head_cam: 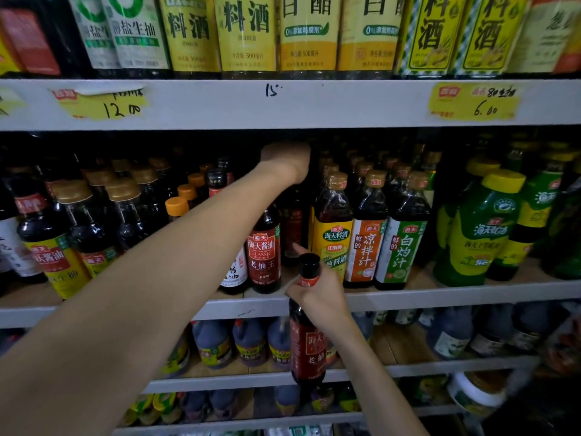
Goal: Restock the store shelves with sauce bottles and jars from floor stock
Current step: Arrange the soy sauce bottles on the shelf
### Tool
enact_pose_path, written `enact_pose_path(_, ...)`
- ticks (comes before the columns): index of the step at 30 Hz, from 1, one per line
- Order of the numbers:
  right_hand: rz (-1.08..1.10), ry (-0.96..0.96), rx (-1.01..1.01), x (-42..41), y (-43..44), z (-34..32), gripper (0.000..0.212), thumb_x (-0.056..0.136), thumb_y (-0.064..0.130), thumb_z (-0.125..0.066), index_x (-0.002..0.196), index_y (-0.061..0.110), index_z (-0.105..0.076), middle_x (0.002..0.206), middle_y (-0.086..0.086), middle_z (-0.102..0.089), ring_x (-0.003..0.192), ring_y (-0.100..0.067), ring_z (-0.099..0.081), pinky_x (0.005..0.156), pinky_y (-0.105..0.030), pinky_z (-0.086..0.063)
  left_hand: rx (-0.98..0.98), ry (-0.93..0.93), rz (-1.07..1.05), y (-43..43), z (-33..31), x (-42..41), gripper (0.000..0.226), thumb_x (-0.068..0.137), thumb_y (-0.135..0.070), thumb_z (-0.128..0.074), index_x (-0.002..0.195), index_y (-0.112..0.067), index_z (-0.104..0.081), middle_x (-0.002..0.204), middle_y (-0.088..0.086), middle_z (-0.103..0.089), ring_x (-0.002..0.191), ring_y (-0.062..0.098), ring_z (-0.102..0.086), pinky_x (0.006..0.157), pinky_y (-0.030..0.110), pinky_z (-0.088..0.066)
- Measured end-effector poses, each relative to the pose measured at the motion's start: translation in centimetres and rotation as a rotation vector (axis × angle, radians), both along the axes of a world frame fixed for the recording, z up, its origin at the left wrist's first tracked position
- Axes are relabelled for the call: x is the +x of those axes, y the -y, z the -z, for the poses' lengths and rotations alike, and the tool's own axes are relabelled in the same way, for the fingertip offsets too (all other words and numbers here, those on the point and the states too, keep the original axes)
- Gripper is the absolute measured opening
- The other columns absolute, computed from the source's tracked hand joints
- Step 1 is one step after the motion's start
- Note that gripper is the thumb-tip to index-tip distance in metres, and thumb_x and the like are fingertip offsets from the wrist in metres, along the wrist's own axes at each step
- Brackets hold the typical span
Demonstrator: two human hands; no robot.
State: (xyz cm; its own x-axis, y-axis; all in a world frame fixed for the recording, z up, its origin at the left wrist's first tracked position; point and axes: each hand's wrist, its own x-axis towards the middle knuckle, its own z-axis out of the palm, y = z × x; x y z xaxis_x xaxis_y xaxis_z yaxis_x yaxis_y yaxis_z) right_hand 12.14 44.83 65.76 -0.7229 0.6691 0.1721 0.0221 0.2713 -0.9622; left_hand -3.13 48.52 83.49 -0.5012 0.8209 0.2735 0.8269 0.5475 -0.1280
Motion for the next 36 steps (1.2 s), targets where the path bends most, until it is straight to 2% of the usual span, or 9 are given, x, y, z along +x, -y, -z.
enact_pose_path(4, 0.013, -0.004, 0.030, 0.1, -0.6, -0.5, 0.057, 0.071, 0.007, -0.073, 0.109, 0.048, -0.061, 0.098, 0.023, -0.072, 0.091, -0.001, -0.067, 0.081, -0.020, -0.053, -0.011, -0.114, -0.003, 0.3, 0.3, -0.1, 0.022, 0.097, -0.014, -0.049, 0.113, -0.011, -0.063, 0.115, 0.012, -0.064, 0.105, 0.031, -0.062, 0.075, 0.036, -0.047)
enact_pose_path(7, 0.045, -0.010, 0.023, 0.1, -0.9, -0.6, 0.038, 0.071, 0.007, -0.075, 0.092, 0.037, -0.066, 0.089, 0.016, -0.073, 0.082, -0.004, -0.068, 0.079, -0.029, -0.056, -0.043, -0.155, -0.024, 0.2, 0.3, 0.0, 0.022, 0.097, -0.015, -0.052, 0.115, -0.011, -0.064, 0.119, 0.012, -0.064, 0.108, 0.032, -0.062, 0.078, 0.037, -0.049)
enact_pose_path(12, 0.050, 0.000, 0.013, 0.1, -1.3, -0.5, 0.040, 0.072, 0.009, -0.076, 0.097, 0.040, -0.067, 0.088, 0.011, -0.074, 0.085, -0.007, -0.068, 0.079, -0.030, -0.055, -0.058, -0.161, -0.027, -0.2, 0.5, 0.0, 0.023, 0.100, -0.018, -0.051, 0.116, -0.011, -0.065, 0.119, 0.011, -0.064, 0.109, 0.030, -0.062, 0.081, 0.036, -0.049)
enact_pose_path(15, 0.053, 0.004, 0.003, 0.2, -1.4, -0.4, 0.040, 0.073, 0.009, -0.076, 0.099, 0.038, -0.066, 0.084, 0.007, -0.073, 0.081, -0.009, -0.068, 0.073, -0.026, -0.052, -0.068, -0.028, 0.023, 0.3, 0.1, -0.3, 0.023, 0.099, -0.016, -0.049, 0.118, -0.010, -0.062, 0.118, 0.011, -0.063, 0.103, 0.028, -0.061, 0.088, 0.038, -0.051)
enact_pose_path(18, 0.053, 0.004, -0.007, 0.3, -1.4, -0.5, 0.039, 0.074, 0.009, -0.076, 0.099, 0.036, -0.066, 0.083, 0.005, -0.073, 0.079, -0.010, -0.069, 0.071, -0.025, -0.051, -0.086, 0.017, 0.110, 1.0, -0.5, -0.5, 0.022, 0.097, -0.012, -0.046, 0.113, -0.008, -0.060, 0.104, 0.009, -0.060, 0.087, 0.024, -0.055, 0.077, 0.034, -0.047)
enact_pose_path(22, 0.040, 0.004, -0.036, 0.3, -1.2, -0.6, 0.038, 0.075, 0.010, -0.075, 0.102, 0.035, -0.065, 0.086, 0.006, -0.074, 0.082, -0.007, -0.068, 0.070, -0.022, -0.046, -0.077, -0.033, 0.116, 1.3, -0.5, -0.6, 0.023, 0.097, -0.010, -0.047, 0.118, -0.006, -0.057, 0.102, 0.010, -0.057, 0.086, 0.023, -0.051, 0.073, 0.032, -0.040)
enact_pose_path(27, 0.034, -0.016, -0.067, 0.3, -1.0, -0.5, 0.036, 0.074, 0.010, -0.076, 0.100, 0.033, -0.066, 0.086, 0.007, -0.074, 0.083, -0.005, -0.068, 0.072, -0.021, -0.046, -0.089, 0.020, 0.096, 1.3, -0.5, -0.5, 0.015, 0.097, -0.009, -0.048, 0.089, -0.010, -0.059, 0.105, 0.012, -0.062, 0.090, 0.026, -0.057, 0.072, 0.026, -0.042)
enact_pose_path(30, 0.035, -0.034, -0.072, 0.2, -0.8, -0.2, 0.036, 0.074, 0.007, -0.076, 0.098, 0.032, -0.067, 0.086, 0.007, -0.073, 0.082, -0.003, -0.067, 0.072, -0.020, -0.046, -0.088, -0.015, 0.081, 1.1, -0.3, -0.5, 0.017, 0.096, -0.010, -0.052, 0.107, -0.005, -0.064, 0.109, 0.012, -0.064, 0.098, 0.029, -0.061, 0.085, 0.035, -0.048)
enact_pose_path(36, 0.032, -0.052, -0.072, 0.1, -0.7, 0.0, 0.035, 0.073, 0.004, -0.074, 0.095, 0.029, -0.067, 0.085, 0.007, -0.073, 0.082, -0.007, -0.068, 0.076, -0.025, -0.050, -0.156, -0.140, 0.038, 0.6, 0.2, -0.4, 0.023, 0.099, -0.015, -0.052, 0.117, -0.007, -0.064, 0.118, 0.012, -0.064, 0.108, 0.028, -0.061, 0.084, 0.035, -0.047)
